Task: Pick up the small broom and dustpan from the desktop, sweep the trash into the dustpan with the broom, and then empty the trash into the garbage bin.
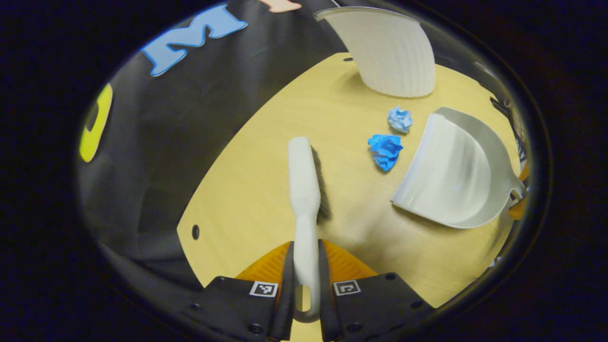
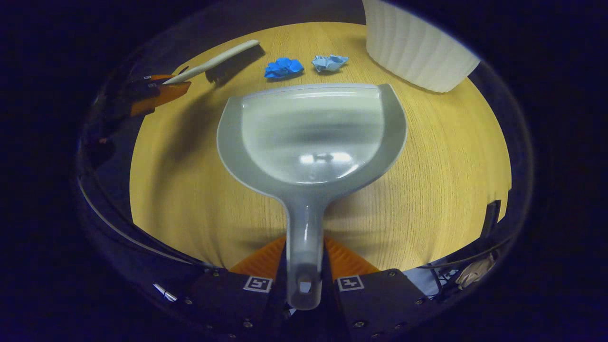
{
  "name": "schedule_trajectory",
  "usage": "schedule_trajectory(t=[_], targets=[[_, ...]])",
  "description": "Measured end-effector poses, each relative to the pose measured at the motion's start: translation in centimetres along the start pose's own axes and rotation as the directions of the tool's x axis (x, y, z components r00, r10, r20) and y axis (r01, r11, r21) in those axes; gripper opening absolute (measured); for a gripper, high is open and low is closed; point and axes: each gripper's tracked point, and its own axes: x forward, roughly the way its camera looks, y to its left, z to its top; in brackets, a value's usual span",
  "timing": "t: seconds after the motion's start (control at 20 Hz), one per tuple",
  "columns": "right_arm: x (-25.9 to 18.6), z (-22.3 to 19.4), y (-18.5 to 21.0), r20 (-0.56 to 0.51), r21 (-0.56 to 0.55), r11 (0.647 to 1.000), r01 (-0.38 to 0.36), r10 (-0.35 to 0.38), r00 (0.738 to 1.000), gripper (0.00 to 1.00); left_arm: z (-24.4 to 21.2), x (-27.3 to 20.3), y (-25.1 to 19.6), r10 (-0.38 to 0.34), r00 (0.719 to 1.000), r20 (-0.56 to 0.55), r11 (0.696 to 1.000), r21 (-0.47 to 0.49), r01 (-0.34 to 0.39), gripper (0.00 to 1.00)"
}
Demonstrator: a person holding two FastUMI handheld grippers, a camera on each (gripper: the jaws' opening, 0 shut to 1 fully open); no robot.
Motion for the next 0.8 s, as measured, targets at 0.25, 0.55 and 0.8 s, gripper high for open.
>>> schedule_trajectory(t=[0.25, 0.55, 0.8], targets=[[0.0, 0.1, 0.1, 0.000, 0.012, 1.000, -0.009, 0.009, 1.000, 0.35, 4.1, 1.8, -2.1, -0.101, 0.992, 0.079, 0.986, 0.140, 0.089, 0.31], [0.0, 0.1, 0.1, -0.001, 0.019, 1.000, -0.022, 0.022, 1.000, 0.35, 6.5, 1.3, -6.8, -0.264, 0.953, 0.147, 0.928, 0.307, 0.210, 0.29], [0.1, 0.0, 0.2, 0.001, 0.027, 0.999, -0.033, 0.033, 0.999, 0.35, 6.6, -0.8, -7.8, -0.319, 0.934, 0.158, 0.874, 0.431, 0.226, 0.28]])
